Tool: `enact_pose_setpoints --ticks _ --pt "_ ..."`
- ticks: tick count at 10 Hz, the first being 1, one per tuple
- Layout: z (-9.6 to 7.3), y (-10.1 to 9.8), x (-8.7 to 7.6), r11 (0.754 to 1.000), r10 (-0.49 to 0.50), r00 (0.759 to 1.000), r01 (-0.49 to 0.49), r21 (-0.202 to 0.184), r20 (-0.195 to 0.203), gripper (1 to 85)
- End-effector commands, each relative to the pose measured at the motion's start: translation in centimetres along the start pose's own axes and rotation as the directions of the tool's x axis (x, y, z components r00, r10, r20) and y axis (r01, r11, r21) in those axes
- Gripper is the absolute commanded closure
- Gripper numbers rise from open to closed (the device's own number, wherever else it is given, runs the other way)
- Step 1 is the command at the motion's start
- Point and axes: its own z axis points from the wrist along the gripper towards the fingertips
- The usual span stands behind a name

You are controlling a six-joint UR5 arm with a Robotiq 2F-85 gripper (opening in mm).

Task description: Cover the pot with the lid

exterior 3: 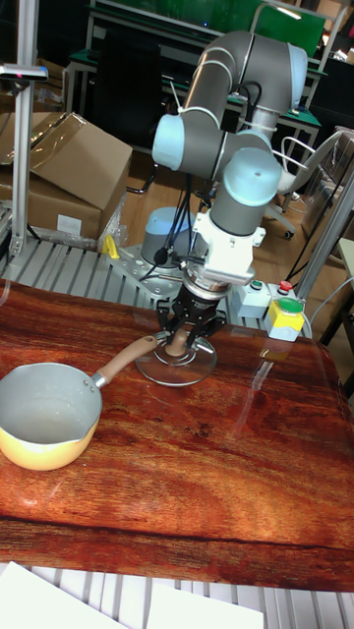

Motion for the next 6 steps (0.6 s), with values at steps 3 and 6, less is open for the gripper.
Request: enact_pose_setpoints --ticks 3,6 --pt "-1.1 0.39 -0.04 1.0 0.018 1.0 -0.018 0.019 -0.023 84.3" --pt "-1.59 0.5 -0.09 0.999 0.023 0.999 -0.022 0.028 -0.032 84.3"
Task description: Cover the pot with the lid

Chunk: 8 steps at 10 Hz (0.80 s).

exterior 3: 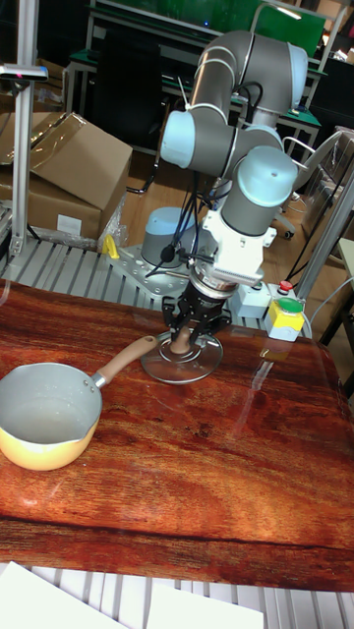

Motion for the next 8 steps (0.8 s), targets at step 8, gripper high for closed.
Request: enact_pose_setpoints --ticks 8 --pt "-0.3 1.7 -2.0 0.999 0.041 0.999 -0.04 -0.028 0.013 84.3"
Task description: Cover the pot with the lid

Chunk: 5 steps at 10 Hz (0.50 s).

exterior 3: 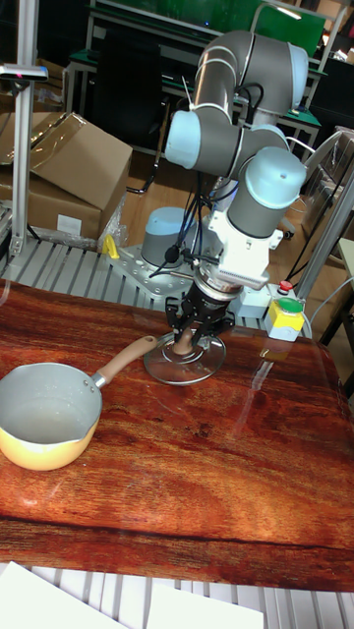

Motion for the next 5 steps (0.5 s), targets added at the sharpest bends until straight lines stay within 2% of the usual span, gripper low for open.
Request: enact_pose_setpoints --ticks 1,4,5 --pt "0.05 1.51 -1.47 0.999 0.03 0.999 -0.03 -0.027 0.01 84.3" --pt "0.12 2.07 -1.88 0.999 0.029 1.0 -0.029 -0.022 -0.001 84.3" --pt "0.07 2.26 -1.93 0.999 0.021 1.0 -0.022 -0.031 -0.001 84.3"
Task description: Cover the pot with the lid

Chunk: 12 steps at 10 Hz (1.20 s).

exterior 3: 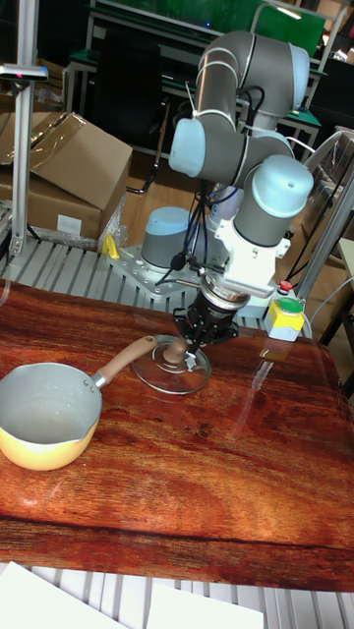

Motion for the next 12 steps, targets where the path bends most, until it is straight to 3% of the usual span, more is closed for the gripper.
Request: enact_pose_setpoints --ticks 1,2,3,4,5,7,8,9,11,12 --pt "-0.4 1.5 -0.4 0.998 -0.039 0.999 0.038 -0.055 -0.002 84.3" --pt "-0.8 2.2 0.4 0.984 -0.156 0.988 0.154 -0.094 -0.012 84.3" --pt "-1.2 1.7 0.8 0.924 -0.374 0.927 0.374 -0.078 0.008 70.3" --pt "-1.3 0.4 1.0 0.845 -0.533 0.846 0.533 -0.036 0.006 49.3" --pt "-1.3 -0.9 -0.3 0.775 -0.632 0.775 0.631 0.027 0.027 47.0" --pt "-1.2 -1.8 -1.6 0.67 -0.742 0.669 0.738 0.085 0.041 41.7" --pt "-1.0 0.0 -1.1 0.645 -0.763 0.641 0.764 0.025 0.087 41.3" --pt "-0.7 1.1 -0.7 0.619 -0.779 0.616 0.785 -0.01 0.119 41.3" --pt "-0.1 1.4 0.0 0.618 -0.778 0.614 0.786 -0.012 0.128 44.7" --pt "0.4 1.2 0.2 0.6 -0.794 0.595 0.8 0.004 0.123 46.7"
